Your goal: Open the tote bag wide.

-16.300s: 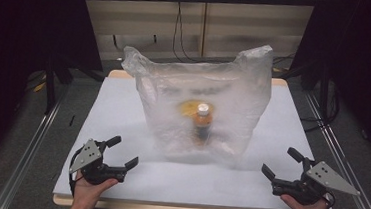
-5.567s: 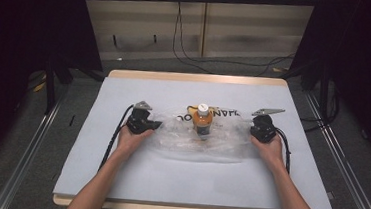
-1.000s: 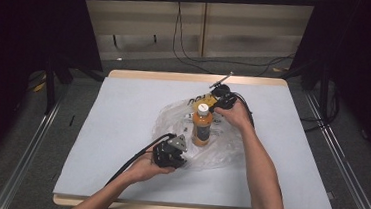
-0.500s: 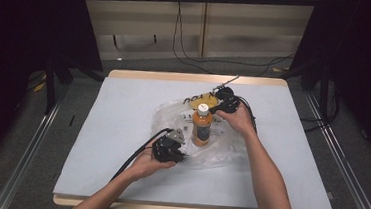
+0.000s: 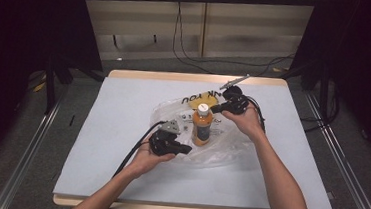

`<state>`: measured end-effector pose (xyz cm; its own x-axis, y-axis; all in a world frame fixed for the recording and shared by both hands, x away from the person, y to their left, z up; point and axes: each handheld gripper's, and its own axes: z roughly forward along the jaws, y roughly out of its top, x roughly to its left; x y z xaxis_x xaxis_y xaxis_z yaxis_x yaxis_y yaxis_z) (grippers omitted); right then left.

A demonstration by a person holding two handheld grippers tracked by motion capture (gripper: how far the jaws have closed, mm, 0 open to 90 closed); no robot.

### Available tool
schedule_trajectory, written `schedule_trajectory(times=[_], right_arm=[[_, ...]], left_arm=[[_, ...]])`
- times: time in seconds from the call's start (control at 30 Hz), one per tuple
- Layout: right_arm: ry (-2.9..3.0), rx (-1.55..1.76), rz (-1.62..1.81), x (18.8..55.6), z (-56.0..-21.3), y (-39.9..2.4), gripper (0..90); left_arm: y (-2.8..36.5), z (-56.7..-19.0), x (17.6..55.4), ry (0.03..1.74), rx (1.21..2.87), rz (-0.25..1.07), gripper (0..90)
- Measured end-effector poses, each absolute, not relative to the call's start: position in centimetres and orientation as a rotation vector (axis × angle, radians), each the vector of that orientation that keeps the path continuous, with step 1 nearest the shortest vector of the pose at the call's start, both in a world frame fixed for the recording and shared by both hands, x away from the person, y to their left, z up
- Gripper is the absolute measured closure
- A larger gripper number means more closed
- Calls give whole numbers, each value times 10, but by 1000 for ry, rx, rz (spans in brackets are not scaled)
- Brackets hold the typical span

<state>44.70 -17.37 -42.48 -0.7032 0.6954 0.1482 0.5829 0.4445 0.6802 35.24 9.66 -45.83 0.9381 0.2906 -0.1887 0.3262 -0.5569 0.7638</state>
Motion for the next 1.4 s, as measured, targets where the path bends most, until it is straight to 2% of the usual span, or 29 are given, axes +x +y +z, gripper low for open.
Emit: schedule_trajectory(times=[0.33, 0.73, 0.77, 0.8, 0.83, 0.87, 0.93, 0.97, 1.0, 1.07, 1.13, 1.33, 1.4], right_arm=[[2436, 1103, 1208, 423, -410, -194, 900], [2256, 1093, 1363, 364, -405, -219, 900], [2240, 1084, 1369, 358, -405, -222, 900], [2230, 1069, 1378, 352, -406, -225, 873], [2215, 1060, 1385, 347, -407, -227, 728], [2195, 1075, 1378, 342, -408, -228, 650], [2155, 1073, 1385, 330, -410, -231, 565], [2134, 1070, 1413, 325, -410, -233, 495], [2102, 1082, 1427, 319, -409, -236, 413], [2044, 1094, 1456, 309, -406, -241, 309], [2008, 1115, 1465, 300, -404, -246, 171], [1922, 1142, 1486, 274, -401, -262, 65], [1902, 1144, 1481, 266, -403, -265, 44]], left_arm=[[117, -445, 351, 464, 2053, 21, 900], [148, -430, 339, 485, 1967, 120, 900], [151, -430, 337, 492, 1955, 140, 878], [152, -430, 335, 494, 1953, 160, 815], [153, -431, 333, 503, 1955, 183, 783], [155, -431, 331, 509, 1952, 198, 756], [158, -429, 326, 502, 1938, 222, 712], [159, -427, 323, 499, 1922, 235, 677], [161, -425, 321, 490, 1909, 232, 612], [163, -421, 316, 507, 1892, 262, 470], [167, -419, 311, 494, 1873, 268, 422], [179, -418, 297, 533, 1864, 333, 170], [184, -417, 293, 534, 1853, 337, 130]])
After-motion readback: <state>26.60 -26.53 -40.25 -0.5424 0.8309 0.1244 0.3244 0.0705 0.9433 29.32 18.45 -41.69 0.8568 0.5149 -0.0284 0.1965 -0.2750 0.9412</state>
